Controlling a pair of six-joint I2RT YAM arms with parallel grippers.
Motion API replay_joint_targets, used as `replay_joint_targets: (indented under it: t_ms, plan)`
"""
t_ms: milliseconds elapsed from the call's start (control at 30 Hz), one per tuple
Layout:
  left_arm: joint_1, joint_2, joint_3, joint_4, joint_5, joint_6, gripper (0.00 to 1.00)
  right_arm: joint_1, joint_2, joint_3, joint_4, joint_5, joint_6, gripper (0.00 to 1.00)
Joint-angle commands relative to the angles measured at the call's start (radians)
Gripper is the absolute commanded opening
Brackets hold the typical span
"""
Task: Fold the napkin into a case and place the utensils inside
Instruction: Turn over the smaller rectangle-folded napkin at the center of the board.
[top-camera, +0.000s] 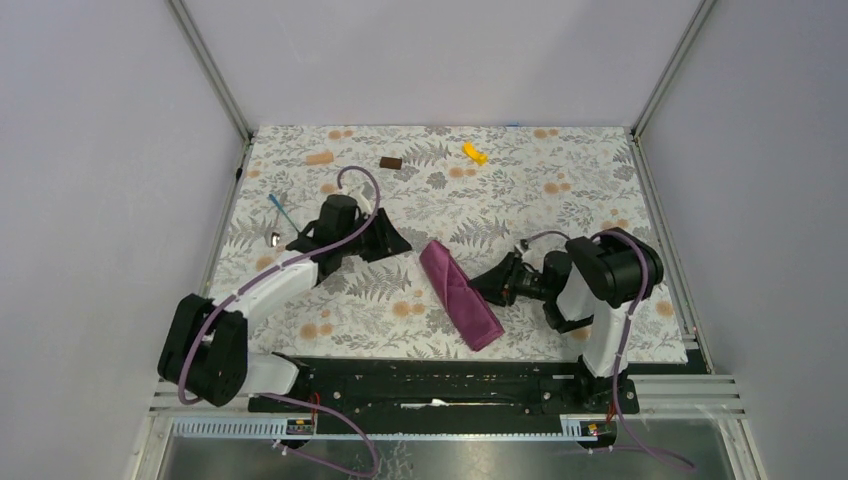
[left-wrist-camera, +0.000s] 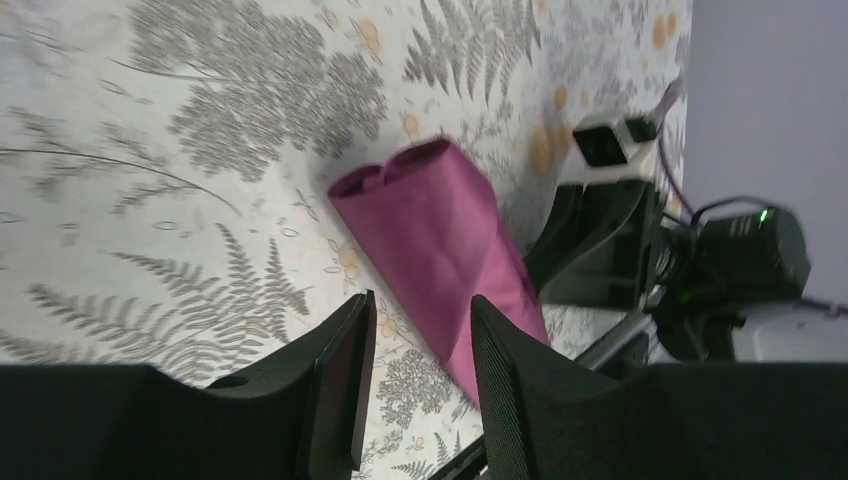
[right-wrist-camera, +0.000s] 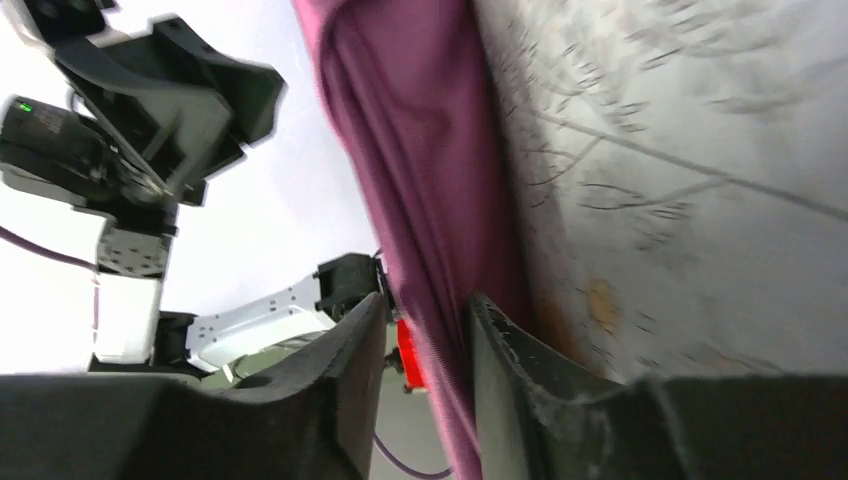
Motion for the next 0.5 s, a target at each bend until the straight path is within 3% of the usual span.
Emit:
replay_joint_targets:
  t_ms: [0, 67, 100, 167, 233, 300, 367, 467]
  plan:
    - [-0.075, 0.085, 0.022, 0.150, 0.080, -0.027, 0.45, -0.152, -0.060, -0.020, -0.066, -0.169, -0.122, 0.49]
    - [-0.107, 0.139, 0.048, 0.188, 0.102, -0.040, 0.45, -0.175, -0.196, 0.003, -0.353, -0.133, -0.253, 0.54]
    - [-0.120, 0.164, 0.060, 0.211, 0.114, -0.053, 0.45, -0.175, -0.296, 0.036, -0.606, -0.071, -0.379, 0.58]
    - [-0.142, 0.214, 0.077, 0.292, 0.130, -0.083, 0.45, -0.152, -0.509, 0.176, -1.200, 0.169, -0.685, 0.68]
    - [-0.155, 0.277, 0.092, 0.365, 0.156, -0.124, 0.43, -0.115, -0.640, 0.297, -1.562, 0.403, -0.839, 0.73]
    - [-0.165, 0.361, 0.126, 0.422, 0.195, -0.159, 0.40, -0.075, -0.684, 0.382, -1.751, 0.549, -0.890, 0.78]
    - [-0.179, 0.435, 0.167, 0.478, 0.220, -0.188, 0.38, 0.007, -0.650, 0.460, -1.925, 0.671, -0.931, 0.98]
    - [-0.204, 0.535, 0.243, 0.514, 0.227, -0.209, 0.37, 0.130, -0.664, 0.510, -2.024, 0.859, -0.925, 1.00]
